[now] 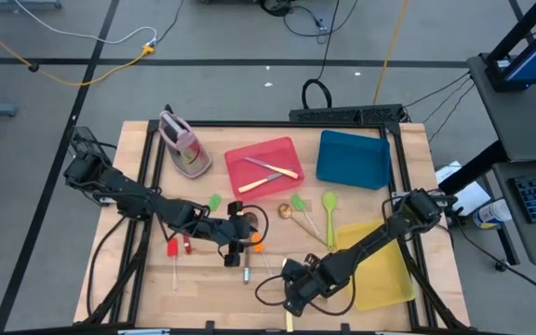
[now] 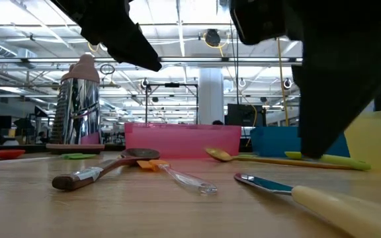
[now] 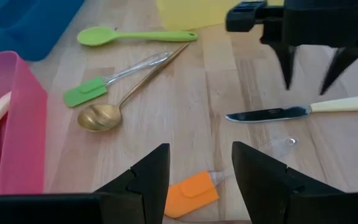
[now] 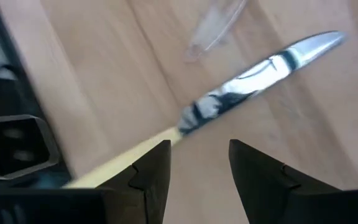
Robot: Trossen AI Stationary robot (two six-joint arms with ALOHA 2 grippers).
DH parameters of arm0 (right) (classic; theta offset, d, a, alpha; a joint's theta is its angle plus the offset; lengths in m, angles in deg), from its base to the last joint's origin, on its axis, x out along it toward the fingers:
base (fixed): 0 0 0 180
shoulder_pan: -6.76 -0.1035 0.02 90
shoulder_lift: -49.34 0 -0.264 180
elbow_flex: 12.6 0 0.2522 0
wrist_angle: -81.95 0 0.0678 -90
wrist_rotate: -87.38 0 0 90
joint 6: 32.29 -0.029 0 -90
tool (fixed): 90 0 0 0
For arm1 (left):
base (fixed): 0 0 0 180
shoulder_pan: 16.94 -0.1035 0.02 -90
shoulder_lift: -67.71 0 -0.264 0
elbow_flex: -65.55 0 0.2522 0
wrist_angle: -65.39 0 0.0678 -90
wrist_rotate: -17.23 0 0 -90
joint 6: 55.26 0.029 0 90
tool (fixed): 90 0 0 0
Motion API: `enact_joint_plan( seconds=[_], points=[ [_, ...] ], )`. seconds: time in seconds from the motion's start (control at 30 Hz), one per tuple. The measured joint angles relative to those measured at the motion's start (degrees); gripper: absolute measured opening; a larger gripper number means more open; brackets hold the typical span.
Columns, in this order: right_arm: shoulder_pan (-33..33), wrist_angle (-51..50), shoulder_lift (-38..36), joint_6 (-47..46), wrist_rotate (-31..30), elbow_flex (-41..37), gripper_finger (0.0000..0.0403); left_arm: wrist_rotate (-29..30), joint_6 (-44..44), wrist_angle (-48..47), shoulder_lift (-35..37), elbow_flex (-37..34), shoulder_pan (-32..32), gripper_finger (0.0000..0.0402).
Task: Pick & Place Kitchen Items
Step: Put the yellow knife into the pink bin
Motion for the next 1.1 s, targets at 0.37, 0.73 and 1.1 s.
enact_joint_plan(
  seconds=[0.37, 0.73, 1.1],
  points=[
    [1.79, 5.62, 2.74, 20.78, -3.53, -0.41, 0.0155, -0.01, -1.62, -1.27, -0.01, -0.02, 0.0, 0.0179],
    [3.34, 6.86, 2.79, 40.6, -6.96, -0.41, 0.0155, 0.01, -3.24, -2.64, -0.01, -0.02, 0.17, 0.0179],
    [6.4, 4.4, 2.41, 43.79, -3.37, -3.99, 0.0155, 0.01, -3.26, -2.68, -0.01, -0.02, 1.11, 0.0179]
  ],
)
